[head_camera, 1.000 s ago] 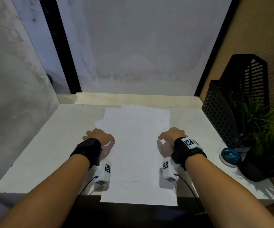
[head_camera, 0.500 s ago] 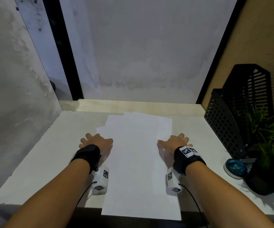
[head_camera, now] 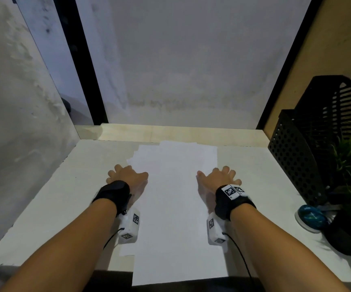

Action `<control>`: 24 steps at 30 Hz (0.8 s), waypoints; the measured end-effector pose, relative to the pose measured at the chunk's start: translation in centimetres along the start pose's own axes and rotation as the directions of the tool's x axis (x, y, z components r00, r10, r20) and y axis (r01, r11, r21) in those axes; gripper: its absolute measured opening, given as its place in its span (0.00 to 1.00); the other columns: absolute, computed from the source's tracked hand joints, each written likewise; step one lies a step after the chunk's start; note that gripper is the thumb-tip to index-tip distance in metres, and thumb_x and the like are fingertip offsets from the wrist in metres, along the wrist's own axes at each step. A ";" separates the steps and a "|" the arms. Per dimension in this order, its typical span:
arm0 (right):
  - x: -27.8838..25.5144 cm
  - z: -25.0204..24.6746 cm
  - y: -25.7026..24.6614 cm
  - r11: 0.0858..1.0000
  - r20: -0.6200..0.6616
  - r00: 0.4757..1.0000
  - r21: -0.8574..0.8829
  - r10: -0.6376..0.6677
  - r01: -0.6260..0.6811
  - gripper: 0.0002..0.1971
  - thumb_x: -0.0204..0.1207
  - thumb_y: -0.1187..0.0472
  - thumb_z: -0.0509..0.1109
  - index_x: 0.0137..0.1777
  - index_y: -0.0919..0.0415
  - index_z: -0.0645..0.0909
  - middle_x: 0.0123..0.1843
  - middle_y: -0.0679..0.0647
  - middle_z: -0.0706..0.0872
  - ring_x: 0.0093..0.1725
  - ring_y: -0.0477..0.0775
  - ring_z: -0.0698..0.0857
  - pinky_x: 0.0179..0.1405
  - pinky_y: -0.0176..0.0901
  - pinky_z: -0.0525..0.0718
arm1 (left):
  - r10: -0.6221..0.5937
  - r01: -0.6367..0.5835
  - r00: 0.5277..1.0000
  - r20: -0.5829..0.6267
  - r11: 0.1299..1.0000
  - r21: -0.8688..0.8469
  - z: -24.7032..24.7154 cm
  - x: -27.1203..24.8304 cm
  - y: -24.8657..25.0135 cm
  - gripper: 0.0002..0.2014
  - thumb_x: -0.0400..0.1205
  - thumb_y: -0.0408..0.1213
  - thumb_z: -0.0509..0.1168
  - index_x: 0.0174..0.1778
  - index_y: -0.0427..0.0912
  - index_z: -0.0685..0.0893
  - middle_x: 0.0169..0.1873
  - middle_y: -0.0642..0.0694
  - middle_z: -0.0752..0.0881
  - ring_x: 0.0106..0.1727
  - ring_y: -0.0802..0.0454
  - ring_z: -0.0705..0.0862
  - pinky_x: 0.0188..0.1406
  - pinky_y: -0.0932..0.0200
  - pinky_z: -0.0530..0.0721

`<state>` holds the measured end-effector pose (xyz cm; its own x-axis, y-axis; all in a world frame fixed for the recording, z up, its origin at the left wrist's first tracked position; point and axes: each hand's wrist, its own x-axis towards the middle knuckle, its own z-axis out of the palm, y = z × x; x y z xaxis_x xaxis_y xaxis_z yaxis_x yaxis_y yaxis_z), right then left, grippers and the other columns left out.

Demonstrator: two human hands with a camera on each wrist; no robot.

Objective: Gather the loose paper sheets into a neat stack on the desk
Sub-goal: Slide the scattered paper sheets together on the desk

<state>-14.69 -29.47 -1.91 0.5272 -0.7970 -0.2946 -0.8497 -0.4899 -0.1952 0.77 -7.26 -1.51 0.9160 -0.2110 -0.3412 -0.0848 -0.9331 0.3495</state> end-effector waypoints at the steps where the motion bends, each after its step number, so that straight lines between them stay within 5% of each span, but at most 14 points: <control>1: 0.0 0.0 -0.4 1.000 0.023 1.000 0.026 -0.014 0.013 0.39 0.76 0.28 0.51 0.78 0.54 0.73 0.78 0.59 0.69 0.78 0.65 0.64 0.70 0.67 0.65 | -0.004 0.004 1.000 0.010 0.999 -0.036 0.0 0.0 0.1 0.37 0.71 0.57 0.64 0.76 0.44 0.73 0.68 0.41 0.68 0.69 0.35 0.69 0.66 0.39 0.77; 4: 0.1 0.0 -1.0 0.996 0.059 0.998 0.084 -0.026 0.021 0.40 0.74 0.28 0.54 0.79 0.52 0.71 0.79 0.58 0.68 0.79 0.65 0.63 0.71 0.69 0.64 | -0.019 0.022 0.999 0.027 0.994 -0.104 0.0 -0.2 0.7 0.44 0.68 0.57 0.64 0.81 0.44 0.67 0.73 0.40 0.66 0.74 0.34 0.66 0.65 0.41 0.75; 9: 0.2 0.1 -0.8 1.000 0.063 0.998 -0.009 0.012 -0.011 0.25 0.74 0.40 0.64 0.64 0.57 0.81 0.71 0.57 0.70 0.72 0.64 0.67 0.65 0.62 0.70 | -0.118 0.119 0.993 0.030 0.992 -0.040 -0.7 -0.2 1.3 0.40 0.69 0.52 0.76 0.73 0.37 0.69 0.60 0.40 0.67 0.67 0.36 0.72 0.52 0.48 0.74; 12: -0.1 -0.1 -1.8 0.999 0.107 0.994 0.043 -0.004 -0.001 0.20 0.73 0.47 0.69 0.60 0.58 0.81 0.71 0.60 0.70 0.70 0.66 0.70 0.60 0.56 0.73 | -0.102 0.117 0.987 0.122 0.986 -0.120 -0.9 0.1 1.9 0.45 0.71 0.52 0.79 0.77 0.35 0.68 0.71 0.36 0.70 0.70 0.36 0.75 0.56 0.51 0.79; 14: -0.2 -0.7 -2.3 0.986 0.150 0.989 0.162 -0.001 -0.024 0.22 0.71 0.50 0.73 0.63 0.61 0.81 0.71 0.62 0.73 0.70 0.66 0.74 0.60 0.52 0.77 | -0.090 0.122 0.985 0.150 0.969 -0.215 -1.2 0.3 1.9 0.46 0.67 0.49 0.81 0.77 0.32 0.72 0.70 0.35 0.77 0.68 0.35 0.79 0.61 0.50 0.83; 17: 0.5 -1.5 -1.9 0.924 0.256 0.967 0.368 0.002 -0.100 0.28 0.69 0.56 0.79 0.66 0.69 0.82 0.65 0.65 0.84 0.63 0.68 0.85 0.62 0.52 0.86 | -0.087 0.151 0.979 0.184 0.916 -0.373 -1.6 0.1 1.3 0.30 0.71 0.38 0.81 0.65 0.27 0.81 0.53 0.33 0.86 0.51 0.35 0.86 0.45 0.51 0.84; 20: 0.2 -1.9 -1.1 0.857 0.312 0.950 0.491 -0.008 -0.154 0.26 0.63 0.63 0.83 0.61 0.72 0.85 0.57 0.67 0.89 0.55 0.69 0.89 0.53 0.50 0.88 | -0.089 0.193 0.962 0.257 0.889 -0.415 -2.2 -1.0 0.8 0.14 0.74 0.31 0.78 0.48 0.30 0.82 0.64 0.28 0.86 0.50 0.32 0.89 0.39 0.56 0.78; 22: 0.1 -1.8 -1.0 0.836 0.292 0.956 0.527 -0.010 -0.152 0.27 0.56 0.60 0.84 0.56 0.70 0.87 0.56 0.66 0.91 0.56 0.69 0.89 0.58 0.51 0.88 | -0.067 0.178 0.966 0.250 0.874 -0.452 -2.4 -1.5 0.9 0.19 0.74 0.32 0.79 0.57 0.29 0.82 0.67 0.27 0.84 0.46 0.33 0.88 0.35 0.56 0.78; 24: -0.5 -2.5 -1.2 0.843 0.269 0.963 0.524 -0.030 -0.120 0.27 0.52 0.58 0.84 0.52 0.67 0.86 0.53 0.63 0.90 0.57 0.68 0.87 0.63 0.54 0.87 | -0.025 0.136 0.968 0.251 0.890 -0.435 -2.9 -2.2 1.3 0.29 0.72 0.36 0.80 0.67 0.29 0.80 0.66 0.30 0.84 0.57 0.31 0.87 0.40 0.54 0.78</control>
<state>-13.96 -29.36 0.79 0.5358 -0.6580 -0.5291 -0.7740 -0.1323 -0.6193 -0.18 -7.17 2.26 0.7901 -0.2538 -0.5580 0.2199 -0.7324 0.6444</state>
